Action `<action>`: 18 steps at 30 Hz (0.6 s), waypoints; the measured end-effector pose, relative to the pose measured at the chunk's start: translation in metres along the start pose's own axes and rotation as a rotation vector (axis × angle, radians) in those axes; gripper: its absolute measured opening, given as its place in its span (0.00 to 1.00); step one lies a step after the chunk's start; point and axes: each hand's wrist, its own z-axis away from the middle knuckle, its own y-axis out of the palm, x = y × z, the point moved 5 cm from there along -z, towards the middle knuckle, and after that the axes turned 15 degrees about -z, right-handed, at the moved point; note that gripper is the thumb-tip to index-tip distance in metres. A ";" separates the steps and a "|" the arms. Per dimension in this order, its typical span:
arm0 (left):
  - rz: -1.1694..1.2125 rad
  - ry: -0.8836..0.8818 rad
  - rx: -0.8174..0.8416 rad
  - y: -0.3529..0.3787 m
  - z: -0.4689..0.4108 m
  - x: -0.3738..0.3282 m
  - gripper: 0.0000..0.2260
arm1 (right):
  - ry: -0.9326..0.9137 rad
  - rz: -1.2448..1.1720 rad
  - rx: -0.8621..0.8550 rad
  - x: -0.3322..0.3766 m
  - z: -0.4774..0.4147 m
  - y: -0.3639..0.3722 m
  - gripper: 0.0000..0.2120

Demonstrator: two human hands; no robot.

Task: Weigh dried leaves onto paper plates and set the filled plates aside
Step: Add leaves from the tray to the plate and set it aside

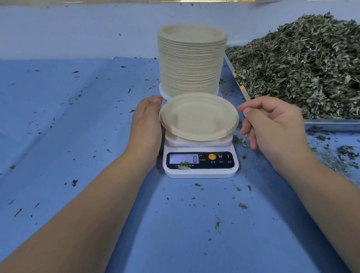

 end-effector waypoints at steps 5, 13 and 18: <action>0.015 0.001 0.003 0.001 0.001 0.000 0.16 | -0.055 0.064 0.004 0.003 0.001 -0.001 0.11; 0.043 0.014 0.022 0.002 0.000 -0.001 0.13 | -0.239 0.369 -0.035 0.013 0.004 0.002 0.10; 0.047 0.018 0.012 0.001 0.000 -0.001 0.14 | -0.202 0.491 -0.036 0.007 -0.001 -0.004 0.08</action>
